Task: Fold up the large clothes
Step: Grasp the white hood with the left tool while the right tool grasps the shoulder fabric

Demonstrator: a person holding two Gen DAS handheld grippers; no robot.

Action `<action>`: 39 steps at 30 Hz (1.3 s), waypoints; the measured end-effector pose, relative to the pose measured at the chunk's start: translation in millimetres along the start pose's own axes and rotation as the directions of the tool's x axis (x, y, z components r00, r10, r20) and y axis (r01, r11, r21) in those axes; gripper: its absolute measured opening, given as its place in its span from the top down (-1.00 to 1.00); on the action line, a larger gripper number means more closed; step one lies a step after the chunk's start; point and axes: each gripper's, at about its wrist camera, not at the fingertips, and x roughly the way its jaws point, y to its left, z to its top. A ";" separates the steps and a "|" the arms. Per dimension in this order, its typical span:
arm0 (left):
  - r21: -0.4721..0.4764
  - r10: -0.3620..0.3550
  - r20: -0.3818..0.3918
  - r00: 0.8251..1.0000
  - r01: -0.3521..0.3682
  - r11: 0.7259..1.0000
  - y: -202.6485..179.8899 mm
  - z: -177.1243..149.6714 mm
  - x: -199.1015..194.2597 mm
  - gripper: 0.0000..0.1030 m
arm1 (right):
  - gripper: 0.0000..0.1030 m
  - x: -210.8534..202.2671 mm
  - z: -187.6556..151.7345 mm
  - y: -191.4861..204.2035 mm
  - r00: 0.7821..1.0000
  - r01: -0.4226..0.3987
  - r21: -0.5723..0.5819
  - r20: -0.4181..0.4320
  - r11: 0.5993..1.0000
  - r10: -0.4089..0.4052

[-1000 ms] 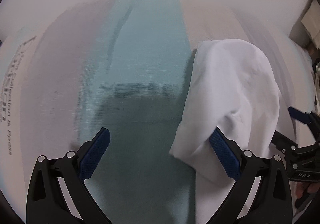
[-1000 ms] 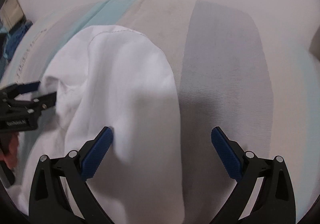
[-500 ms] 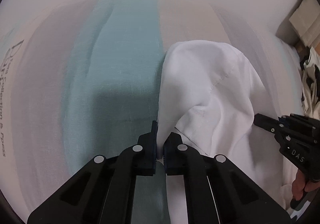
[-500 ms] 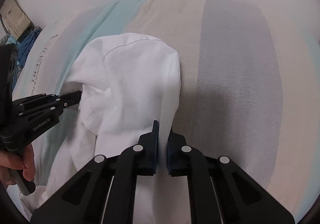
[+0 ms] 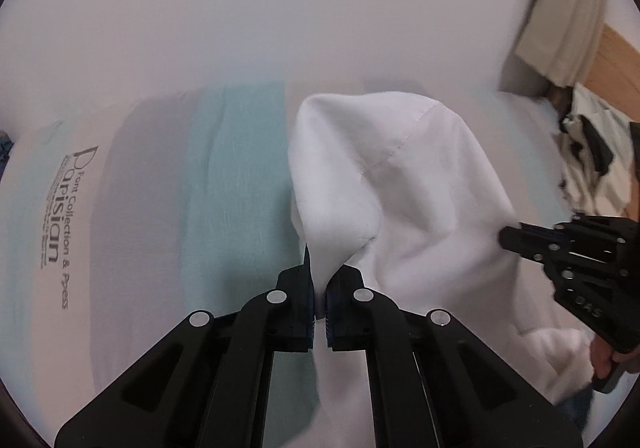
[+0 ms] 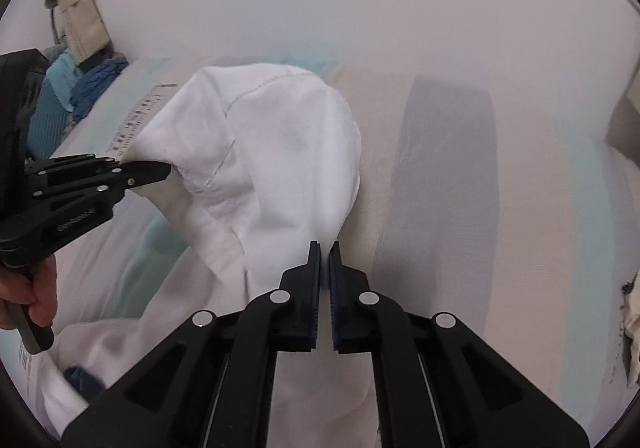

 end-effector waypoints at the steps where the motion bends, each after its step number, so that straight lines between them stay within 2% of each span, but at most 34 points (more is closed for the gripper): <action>1: 0.009 0.005 -0.005 1.000 -0.005 1.000 -4.8 -7.4 -8.0 0.95 | 0.94 -4.8 -3.5 0.7 1.000 -0.004 0.000 0.000 1.000 0.004; 3: 0.025 0.021 -0.007 1.000 -0.021 0.999 -11.8 -16.5 -20.4 0.95 | 0.94 -11.2 -11.7 4.5 1.000 -0.002 -0.003 -0.012 1.000 0.002; 5: 0.000 0.028 0.023 0.999 -0.028 1.000 -9.8 -22.0 -38.1 0.95 | 0.96 -19.7 -17.1 8.1 1.000 -0.009 0.007 -0.008 1.000 0.010; 12: 0.012 0.043 0.124 0.991 -0.045 0.999 -43.2 -63.2 -123.9 0.95 | 0.96 -82.4 -40.8 22.0 0.996 -0.041 0.044 0.086 0.998 0.037; 16: 0.004 0.070 0.143 0.987 -0.072 0.997 -66.0 -106.8 -164.6 0.95 | 0.96 -120.2 -75.5 34.9 0.994 -0.043 0.029 0.099 0.999 0.039; 20: -0.032 0.096 0.117 0.988 -0.093 0.995 -84.5 -156.3 -196.1 0.95 | 1.00 -156.2 -112.6 48.2 0.995 -0.032 0.011 0.093 0.999 0.031; 23: -0.033 0.108 0.093 0.990 -0.105 0.994 -100.6 -190.9 -211.7 0.95 | 1.00 -176.3 -146.4 60.4 0.998 -0.021 -0.006 0.066 1.000 0.021; 26: -0.026 0.107 0.034 0.994 -0.107 0.994 -114.3 -232.2 -215.7 0.95 | 1.00 -186.0 -189.3 66.1 0.999 -0.035 0.025 -0.010 0.999 0.035; 31: -0.032 0.113 -0.020 0.993 -0.113 0.993 -115.7 -278.2 -214.3 0.95 | 1.00 -196.3 -241.6 75.8 0.994 -0.043 0.044 -0.096 0.998 0.047; 36: -0.085 0.102 0.012 0.995 -0.100 0.991 -103.0 -289.5 -249.5 0.95 | 0.94 -195.0 -254.5 86.7 0.987 -0.063 0.069 -0.143 0.996 0.072; 38: -0.094 0.089 0.035 0.995 -0.086 0.992 -100.5 -289.9 -272.8 0.95 | 0.93 -193.8 -250.5 84.0 0.981 -0.091 0.118 -0.159 0.989 0.110; 39: -0.094 0.089 0.045 0.995 -0.084 0.992 -99.5 -290.9 -283.1 0.95 | 0.85 -194.7 -250.2 82.3 0.980 -0.097 0.138 -0.159 0.986 0.119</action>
